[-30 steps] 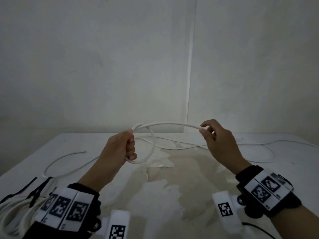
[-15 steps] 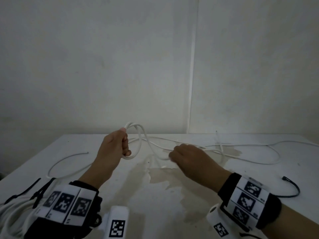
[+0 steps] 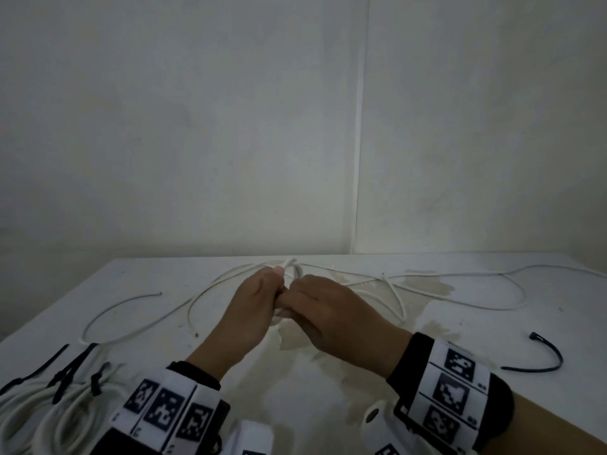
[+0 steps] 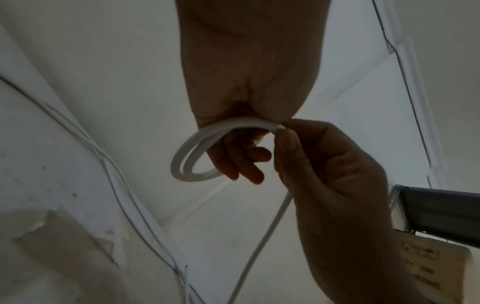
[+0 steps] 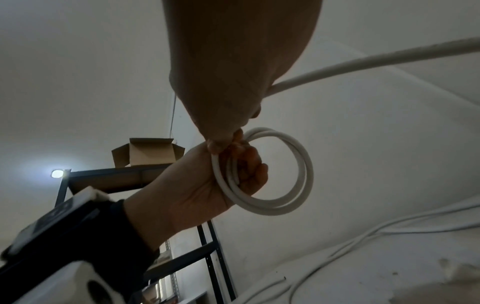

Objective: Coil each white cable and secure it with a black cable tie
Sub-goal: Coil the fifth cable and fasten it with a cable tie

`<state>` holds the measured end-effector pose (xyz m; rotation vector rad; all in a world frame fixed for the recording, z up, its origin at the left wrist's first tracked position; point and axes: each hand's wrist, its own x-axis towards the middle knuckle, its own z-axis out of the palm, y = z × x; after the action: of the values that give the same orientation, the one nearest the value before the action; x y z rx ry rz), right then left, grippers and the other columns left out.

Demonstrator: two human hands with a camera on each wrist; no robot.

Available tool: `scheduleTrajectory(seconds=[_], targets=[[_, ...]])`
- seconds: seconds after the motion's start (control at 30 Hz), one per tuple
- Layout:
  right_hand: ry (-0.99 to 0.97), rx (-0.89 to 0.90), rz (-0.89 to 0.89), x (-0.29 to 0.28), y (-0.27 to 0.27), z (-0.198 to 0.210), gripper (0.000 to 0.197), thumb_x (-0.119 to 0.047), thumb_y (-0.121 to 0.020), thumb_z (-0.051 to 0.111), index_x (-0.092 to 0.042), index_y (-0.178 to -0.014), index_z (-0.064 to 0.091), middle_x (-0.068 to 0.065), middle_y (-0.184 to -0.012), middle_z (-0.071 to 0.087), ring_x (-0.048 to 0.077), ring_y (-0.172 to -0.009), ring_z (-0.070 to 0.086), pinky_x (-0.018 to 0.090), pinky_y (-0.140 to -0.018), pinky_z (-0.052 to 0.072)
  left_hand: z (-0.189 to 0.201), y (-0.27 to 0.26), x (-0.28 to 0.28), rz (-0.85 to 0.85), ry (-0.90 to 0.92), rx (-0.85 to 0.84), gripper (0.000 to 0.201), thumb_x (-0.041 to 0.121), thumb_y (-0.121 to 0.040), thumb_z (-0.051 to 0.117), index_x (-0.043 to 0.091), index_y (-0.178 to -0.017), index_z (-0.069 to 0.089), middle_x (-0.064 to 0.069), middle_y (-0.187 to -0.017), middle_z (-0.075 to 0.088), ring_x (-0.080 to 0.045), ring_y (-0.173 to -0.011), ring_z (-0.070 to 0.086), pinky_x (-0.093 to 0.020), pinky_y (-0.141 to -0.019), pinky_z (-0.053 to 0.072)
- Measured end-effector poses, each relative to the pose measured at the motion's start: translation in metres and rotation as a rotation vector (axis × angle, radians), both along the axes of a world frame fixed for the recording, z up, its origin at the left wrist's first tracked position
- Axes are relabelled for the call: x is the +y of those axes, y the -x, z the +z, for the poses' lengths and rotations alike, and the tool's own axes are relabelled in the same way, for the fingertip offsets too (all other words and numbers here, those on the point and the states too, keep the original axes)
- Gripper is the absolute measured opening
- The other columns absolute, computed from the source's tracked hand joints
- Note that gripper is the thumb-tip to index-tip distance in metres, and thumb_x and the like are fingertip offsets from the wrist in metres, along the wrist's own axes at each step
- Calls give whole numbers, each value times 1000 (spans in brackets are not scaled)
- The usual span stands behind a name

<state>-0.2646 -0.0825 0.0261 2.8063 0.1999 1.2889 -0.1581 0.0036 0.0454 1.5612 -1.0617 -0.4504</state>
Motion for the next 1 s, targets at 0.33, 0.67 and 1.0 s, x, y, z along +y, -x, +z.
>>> scheduleTrajectory(seconds=[0.33, 0.67, 1.0], targets=[[-387, -28, 8, -9, 13, 22, 28, -27, -87, 47, -4, -85, 62, 3, -77, 61, 7, -71, 48, 12, -66, 35, 15, 13, 7, -247, -95, 176, 38, 18, -99, 30, 12, -63, 41, 4, -45, 36, -8, -38, 24, -20, -41, 25], [-856, 288, -14, -18, 23, 36, 19, -22, -94, 50, -21, -87, 68, -5, -80, 65, 20, -79, 60, 30, -76, 46, 20, 18, 10, -262, -197, 273, 39, 27, -97, 30, 13, -61, 37, 6, -44, 28, -7, -36, 18, -17, -39, 18], [-923, 314, -22, -18, 29, 47, 27, -23, -93, 50, -27, -69, 59, -8, -52, 48, 1, -46, 41, 13, -53, 34, 20, 14, 12, -343, -166, 109, 34, 28, -98, 34, 12, -69, 41, 10, -50, 35, -7, -43, 35, -19, -49, 43]])
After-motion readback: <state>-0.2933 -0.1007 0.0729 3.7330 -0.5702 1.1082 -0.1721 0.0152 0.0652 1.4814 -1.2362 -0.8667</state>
